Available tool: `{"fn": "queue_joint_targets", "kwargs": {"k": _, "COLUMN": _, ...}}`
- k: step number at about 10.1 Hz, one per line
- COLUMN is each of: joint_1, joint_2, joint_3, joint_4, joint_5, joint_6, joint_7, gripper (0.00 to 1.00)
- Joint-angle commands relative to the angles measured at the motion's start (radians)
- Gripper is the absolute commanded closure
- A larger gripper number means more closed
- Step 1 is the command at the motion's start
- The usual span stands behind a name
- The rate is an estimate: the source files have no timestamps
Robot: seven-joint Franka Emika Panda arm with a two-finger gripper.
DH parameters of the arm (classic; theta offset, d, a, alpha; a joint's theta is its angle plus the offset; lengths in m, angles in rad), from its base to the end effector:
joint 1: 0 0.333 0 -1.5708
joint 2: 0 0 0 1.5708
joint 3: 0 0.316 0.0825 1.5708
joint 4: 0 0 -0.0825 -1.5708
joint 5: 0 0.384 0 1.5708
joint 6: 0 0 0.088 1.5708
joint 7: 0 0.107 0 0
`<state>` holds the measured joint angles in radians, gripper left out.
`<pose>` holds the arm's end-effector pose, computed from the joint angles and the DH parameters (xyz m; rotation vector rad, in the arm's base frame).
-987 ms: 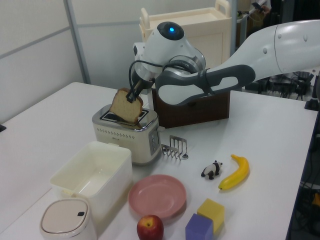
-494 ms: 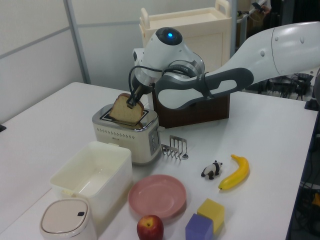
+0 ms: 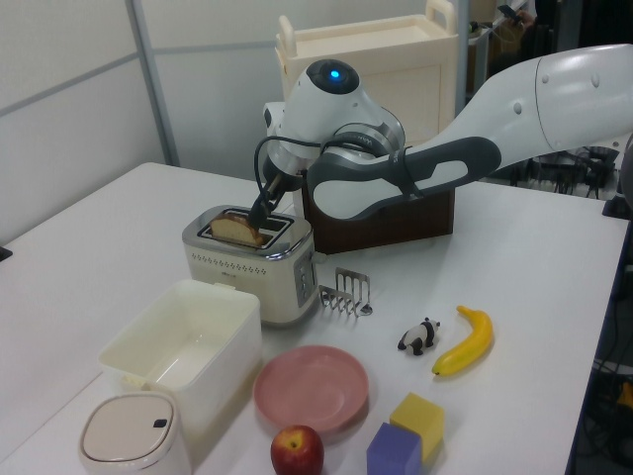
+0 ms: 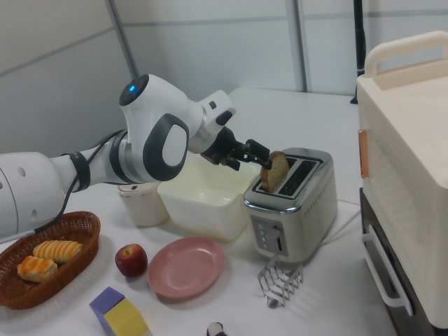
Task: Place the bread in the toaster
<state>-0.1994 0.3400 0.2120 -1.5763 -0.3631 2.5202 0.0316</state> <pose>0.7041 -0.0091 0.5171 2.7798 0.2456 0.8870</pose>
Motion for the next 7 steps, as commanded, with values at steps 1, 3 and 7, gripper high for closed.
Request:
{"fn": "queue_joint_targets", "kwargs": {"k": 1, "joint_1": 0.003, "joint_2": -0.021, "joint_3": 0.001, "joint_4": -0.007, "joint_5": -0.010, "joint_6": -0.059, "joint_7": 0.017, "gripper": 0.00}}
{"fn": "queue_joint_targets", "kwargs": {"k": 3, "joint_1": 0.006, "joint_2": -0.102, "joint_3": 0.004, "joint_4": -0.004, "joint_5": 0.028, "joint_6": -0.296, "joint_7": 0.017, "gripper": 0.00}}
{"fn": "queue_joint_targets", "kwargs": {"k": 7, "joint_1": 0.081, "joint_2": -0.344, "joint_3": -0.022, "joint_4": 0.028, "joint_5": 0.255, "joint_6": -0.822, "joint_7": 0.017, "gripper": 0.00}}
